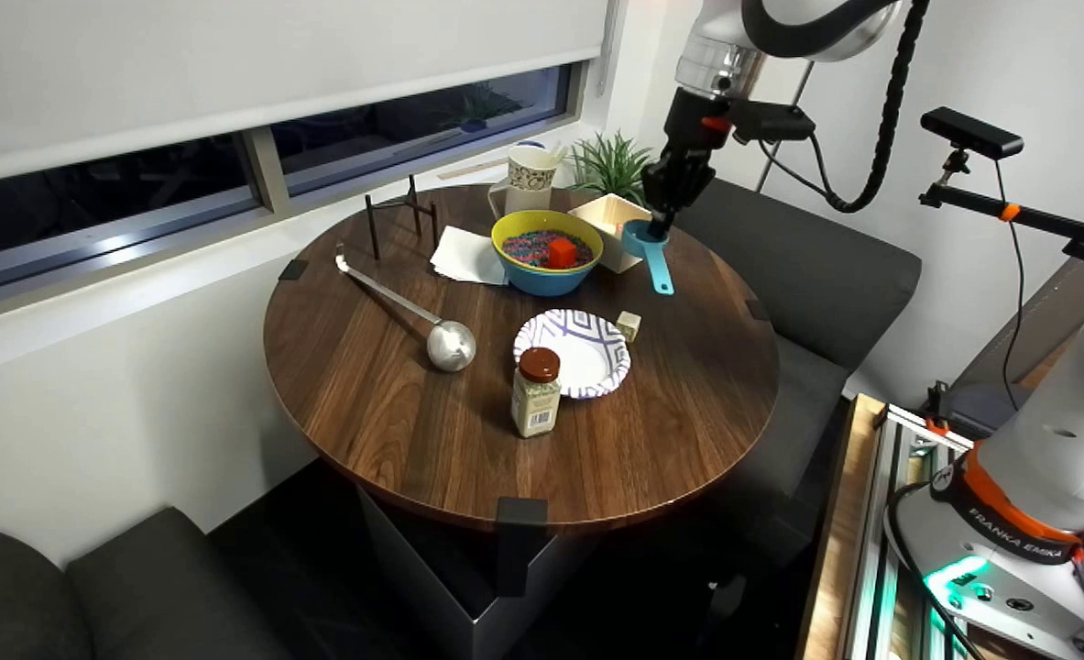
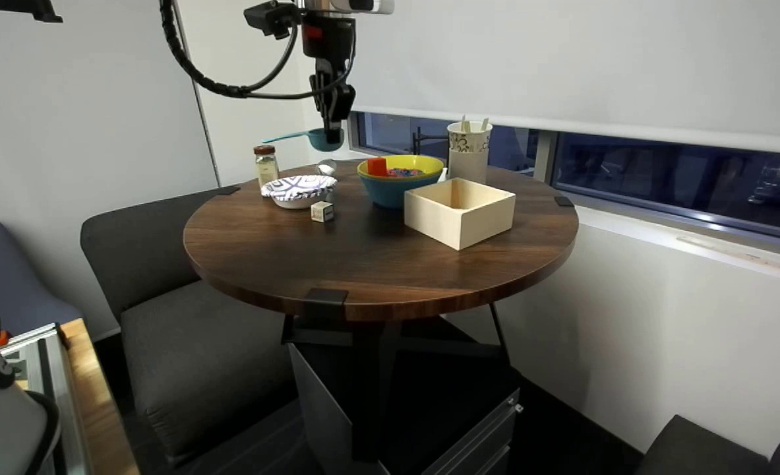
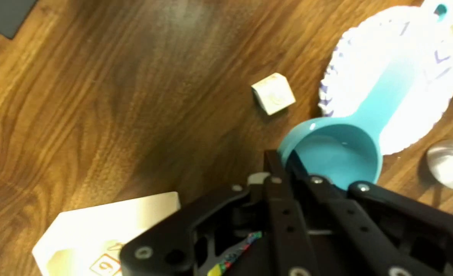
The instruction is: Move the blue measuring spoon to the left.
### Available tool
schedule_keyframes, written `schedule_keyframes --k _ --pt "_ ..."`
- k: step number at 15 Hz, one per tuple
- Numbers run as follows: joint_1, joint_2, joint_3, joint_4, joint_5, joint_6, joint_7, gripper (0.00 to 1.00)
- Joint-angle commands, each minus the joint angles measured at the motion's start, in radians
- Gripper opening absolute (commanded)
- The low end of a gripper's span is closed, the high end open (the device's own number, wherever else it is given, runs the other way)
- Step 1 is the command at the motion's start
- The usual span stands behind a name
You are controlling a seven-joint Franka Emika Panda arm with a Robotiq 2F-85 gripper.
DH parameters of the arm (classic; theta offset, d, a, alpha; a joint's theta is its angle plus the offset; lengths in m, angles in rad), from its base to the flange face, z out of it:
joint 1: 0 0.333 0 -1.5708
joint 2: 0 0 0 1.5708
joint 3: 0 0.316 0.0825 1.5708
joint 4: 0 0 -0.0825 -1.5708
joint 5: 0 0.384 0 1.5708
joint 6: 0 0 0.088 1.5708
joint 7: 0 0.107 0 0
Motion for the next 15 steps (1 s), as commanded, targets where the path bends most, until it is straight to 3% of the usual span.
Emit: schedule_keyframes --k 1,8,15 --pt "0.044 0.103 0.040 0.139 0.081 -0.020 0.077 0.01" --pt "0.091 0.330 0.088 0.355 0.081 0.125 0.109 0.01" --pt "0.117 0.542 0.079 0.494 -0.006 0.271 0.079 0.01"
